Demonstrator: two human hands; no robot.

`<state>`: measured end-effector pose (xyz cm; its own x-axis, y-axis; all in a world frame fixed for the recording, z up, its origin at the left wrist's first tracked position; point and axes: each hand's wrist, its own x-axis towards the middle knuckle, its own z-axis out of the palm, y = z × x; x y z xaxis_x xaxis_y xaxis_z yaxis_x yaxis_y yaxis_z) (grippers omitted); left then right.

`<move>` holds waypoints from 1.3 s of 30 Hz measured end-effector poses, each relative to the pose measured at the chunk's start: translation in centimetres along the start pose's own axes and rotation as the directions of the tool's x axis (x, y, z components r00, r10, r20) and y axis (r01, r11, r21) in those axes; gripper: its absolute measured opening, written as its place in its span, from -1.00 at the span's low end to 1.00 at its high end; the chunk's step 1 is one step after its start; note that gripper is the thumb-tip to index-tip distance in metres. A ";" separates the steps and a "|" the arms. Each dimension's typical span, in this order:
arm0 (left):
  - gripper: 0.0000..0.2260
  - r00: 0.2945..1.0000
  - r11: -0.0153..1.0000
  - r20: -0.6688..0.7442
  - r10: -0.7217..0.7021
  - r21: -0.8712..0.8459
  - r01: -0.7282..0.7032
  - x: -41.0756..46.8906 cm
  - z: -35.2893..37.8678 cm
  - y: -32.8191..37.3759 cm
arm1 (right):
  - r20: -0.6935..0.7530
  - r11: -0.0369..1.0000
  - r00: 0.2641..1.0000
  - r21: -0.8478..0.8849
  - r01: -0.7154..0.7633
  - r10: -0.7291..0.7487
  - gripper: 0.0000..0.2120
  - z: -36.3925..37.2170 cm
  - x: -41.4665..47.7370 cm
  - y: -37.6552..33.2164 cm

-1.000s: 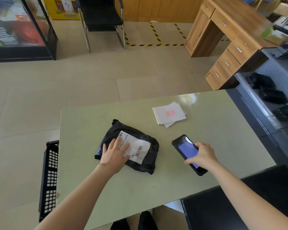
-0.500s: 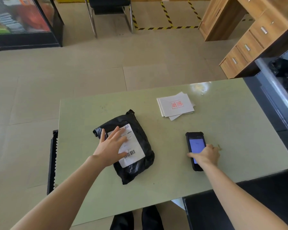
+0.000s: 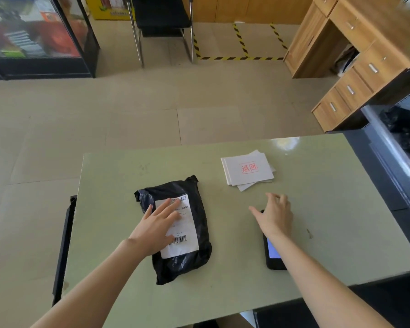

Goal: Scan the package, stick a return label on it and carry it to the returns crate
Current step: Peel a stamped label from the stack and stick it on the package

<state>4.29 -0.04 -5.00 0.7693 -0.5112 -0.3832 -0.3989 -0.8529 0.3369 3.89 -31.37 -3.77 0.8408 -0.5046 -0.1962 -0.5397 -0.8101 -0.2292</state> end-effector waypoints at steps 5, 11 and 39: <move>-0.59 1.000 0.999 -0.017 0.001 -0.043 -0.002 1.4 -0.2 -0.1 | 0.006 0.956 0.956 0.012 0.294 -0.294 -0.57 1.3 3.6 -5.3; -0.61 1.000 0.998 -0.012 -0.016 -0.063 0.015 1.6 -0.1 -0.2 | 0.063 0.924 0.935 -0.142 0.356 -0.350 -0.65 3.4 6.2 -6.6; -0.55 0.981 0.974 -0.168 -0.094 -0.218 0.056 1.9 -3.1 1.7 | -0.046 0.936 0.953 0.180 0.304 -0.301 -0.85 -0.9 5.1 -5.3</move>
<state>6.59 -2.15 -2.48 0.8764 -0.4035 -0.2630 -0.2368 -0.8365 0.4941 11.10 -29.91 -2.70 0.9652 -0.2507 -0.0743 -0.2571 -0.8576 -0.4455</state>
